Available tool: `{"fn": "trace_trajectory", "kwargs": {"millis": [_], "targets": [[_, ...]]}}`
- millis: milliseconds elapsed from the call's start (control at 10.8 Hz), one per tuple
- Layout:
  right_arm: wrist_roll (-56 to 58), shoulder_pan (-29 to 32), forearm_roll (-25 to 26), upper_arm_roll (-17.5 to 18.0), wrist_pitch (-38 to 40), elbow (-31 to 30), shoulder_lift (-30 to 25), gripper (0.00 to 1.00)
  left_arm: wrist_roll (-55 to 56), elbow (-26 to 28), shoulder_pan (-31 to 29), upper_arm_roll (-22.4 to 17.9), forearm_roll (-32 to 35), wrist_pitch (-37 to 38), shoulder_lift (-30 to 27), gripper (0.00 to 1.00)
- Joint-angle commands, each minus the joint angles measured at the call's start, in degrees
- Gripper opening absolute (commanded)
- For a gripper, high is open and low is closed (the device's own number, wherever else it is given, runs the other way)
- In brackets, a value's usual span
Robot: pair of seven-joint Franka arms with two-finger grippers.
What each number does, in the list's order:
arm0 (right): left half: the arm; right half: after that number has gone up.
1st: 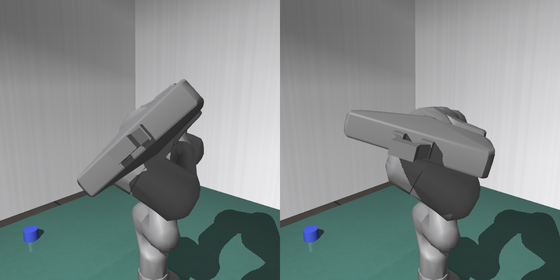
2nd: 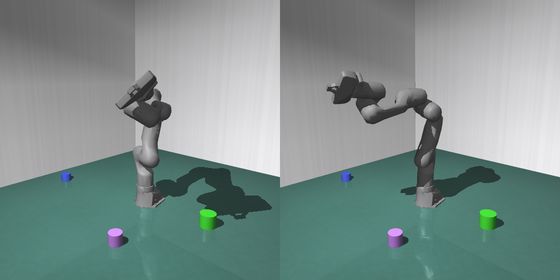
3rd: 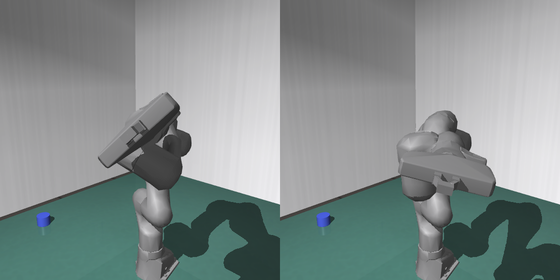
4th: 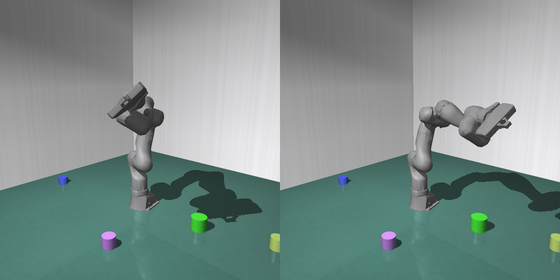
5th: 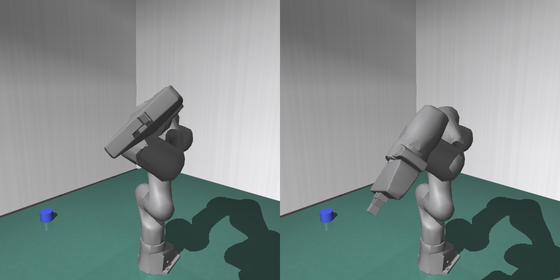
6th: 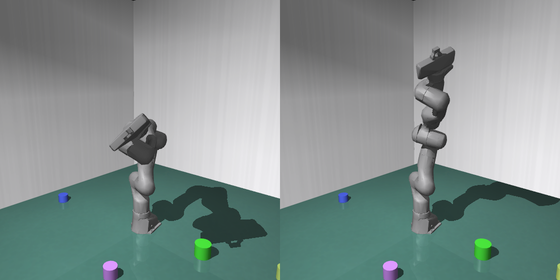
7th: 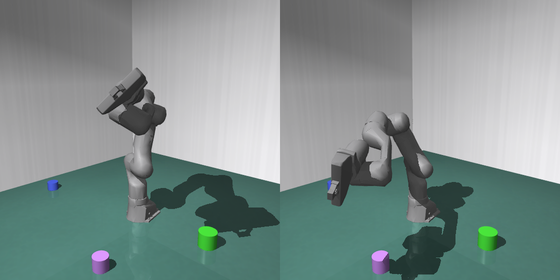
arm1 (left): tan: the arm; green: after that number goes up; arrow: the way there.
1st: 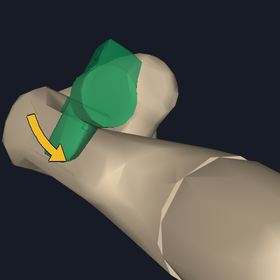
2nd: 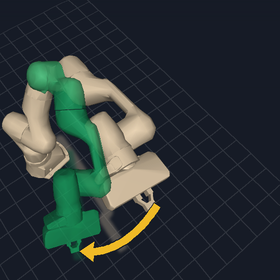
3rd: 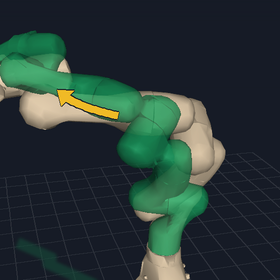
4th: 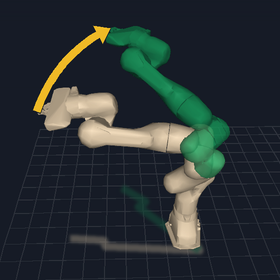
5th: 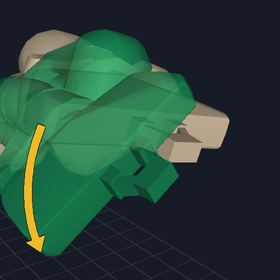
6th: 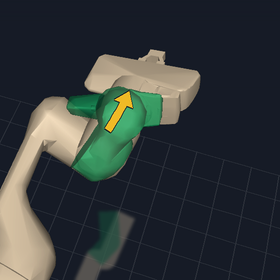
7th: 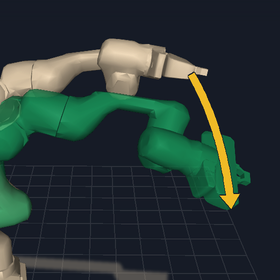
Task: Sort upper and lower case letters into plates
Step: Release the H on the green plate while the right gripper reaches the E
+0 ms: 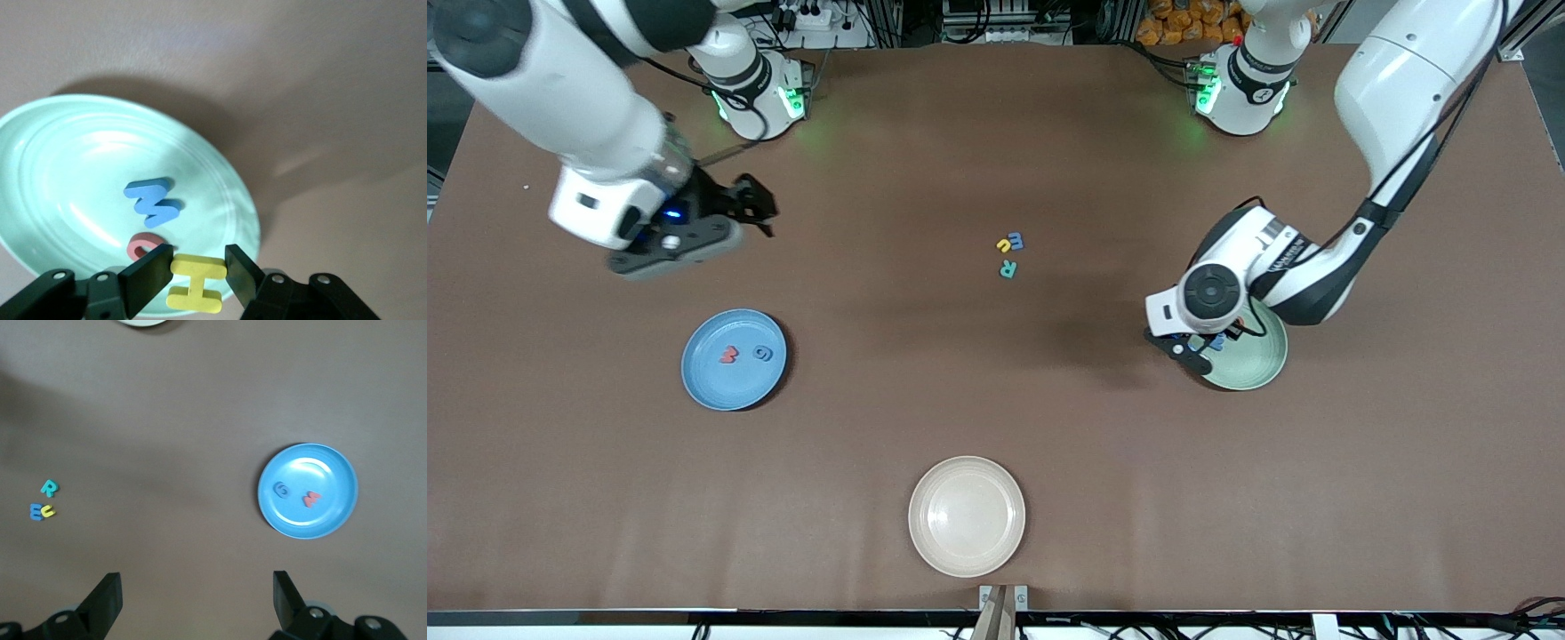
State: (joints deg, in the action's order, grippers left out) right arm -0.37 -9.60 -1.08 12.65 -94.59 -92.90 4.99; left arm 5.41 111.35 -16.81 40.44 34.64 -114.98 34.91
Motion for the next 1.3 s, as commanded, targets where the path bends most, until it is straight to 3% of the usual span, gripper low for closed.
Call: {"fn": "trace_trajectory", "kwargs": {"millis": [0, 279, 372, 465, 558, 837, 930, 1209], "targets": [[0.4, -3.6, -0.6, 1.3, -0.9, 0.6, 4.3, 1.0, -2.9, 3.6, -4.5, 1.9, 1.4, -3.1, -1.4, 0.1], [-0.2, -8.2, -0.5, 3.8, -4.2, 0.6, 8.0, 1.0, -2.9, 4.0, -5.8, 2.0, 1.4, -3.7, -0.8, 0.11], [-0.5, -11.4, 0.1, 3.9, -6.8, -0.3, 9.0, 1.0, -2.9, 4.0, -5.9, 2.0, 1.3, -3.9, -0.7, 0.26], [-1.3, -13.6, 0.4, 4.0, -10.7, -2.3, 10.1, 1.0, -2.6, 3.9, -5.9, 2.0, 1.0, -4.0, -0.7, 0.52], [-1.7, -15.6, 0.4, 4.8, -13.3, -3.4, 11.5, 1.0, -2.1, 3.5, -5.8, 2.0, 0.6, -4.0, -0.6, 1.0], [-13.7, -22.0, 1.3, 6.5, -18.5, -3.5, 16.7, 1.0, 0.6, 2.9, -5.0, 2.0, -0.4, -3.9, -0.5, 1.0], [-15.8, -23.5, 4.0, 7.0, -20.2, -3.5, 18.4, 1.0, 4.6, 2.3, -4.5, 2.2, -1.8, -3.9, -0.5, 1.0], [-19.9, -28.9, 9.8, 7.0, -25.8, -3.5, 22.6, 1.0, 26.4, -0.3, 2.0, 2.1, -6.9, -3.9, 0.1, 1.0]]}}
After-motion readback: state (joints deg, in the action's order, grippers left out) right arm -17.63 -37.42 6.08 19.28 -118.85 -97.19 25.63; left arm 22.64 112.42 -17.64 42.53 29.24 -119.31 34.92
